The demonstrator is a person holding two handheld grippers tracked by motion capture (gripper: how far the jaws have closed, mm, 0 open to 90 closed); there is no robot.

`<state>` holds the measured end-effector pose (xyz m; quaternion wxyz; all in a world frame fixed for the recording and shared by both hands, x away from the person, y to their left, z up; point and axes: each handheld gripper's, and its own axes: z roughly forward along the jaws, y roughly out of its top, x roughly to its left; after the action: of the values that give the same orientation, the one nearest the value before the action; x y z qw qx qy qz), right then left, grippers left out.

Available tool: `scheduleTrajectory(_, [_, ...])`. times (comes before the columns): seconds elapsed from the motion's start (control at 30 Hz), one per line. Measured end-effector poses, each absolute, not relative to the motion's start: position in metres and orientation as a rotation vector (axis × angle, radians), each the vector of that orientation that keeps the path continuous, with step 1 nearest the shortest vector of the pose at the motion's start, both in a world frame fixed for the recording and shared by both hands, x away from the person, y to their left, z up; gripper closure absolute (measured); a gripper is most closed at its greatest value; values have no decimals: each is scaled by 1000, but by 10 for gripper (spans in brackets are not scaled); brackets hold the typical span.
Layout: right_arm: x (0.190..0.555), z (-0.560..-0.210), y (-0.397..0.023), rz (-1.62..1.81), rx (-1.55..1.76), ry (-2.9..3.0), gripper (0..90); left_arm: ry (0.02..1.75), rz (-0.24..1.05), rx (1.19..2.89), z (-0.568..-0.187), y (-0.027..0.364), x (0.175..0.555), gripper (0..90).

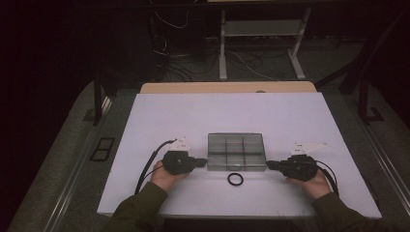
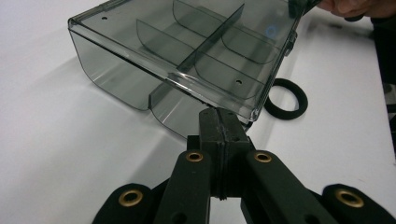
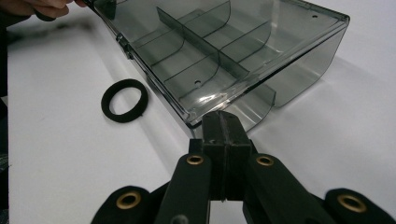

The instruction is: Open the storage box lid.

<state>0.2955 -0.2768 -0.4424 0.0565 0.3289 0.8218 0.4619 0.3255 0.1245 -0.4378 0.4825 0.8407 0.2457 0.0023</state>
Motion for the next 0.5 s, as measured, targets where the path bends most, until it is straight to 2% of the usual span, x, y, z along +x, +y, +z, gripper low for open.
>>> scheduleTrajectory(0.5, [297,-435,-275,1454,984,2470,895,587,28,2010,-434,123,325,888])
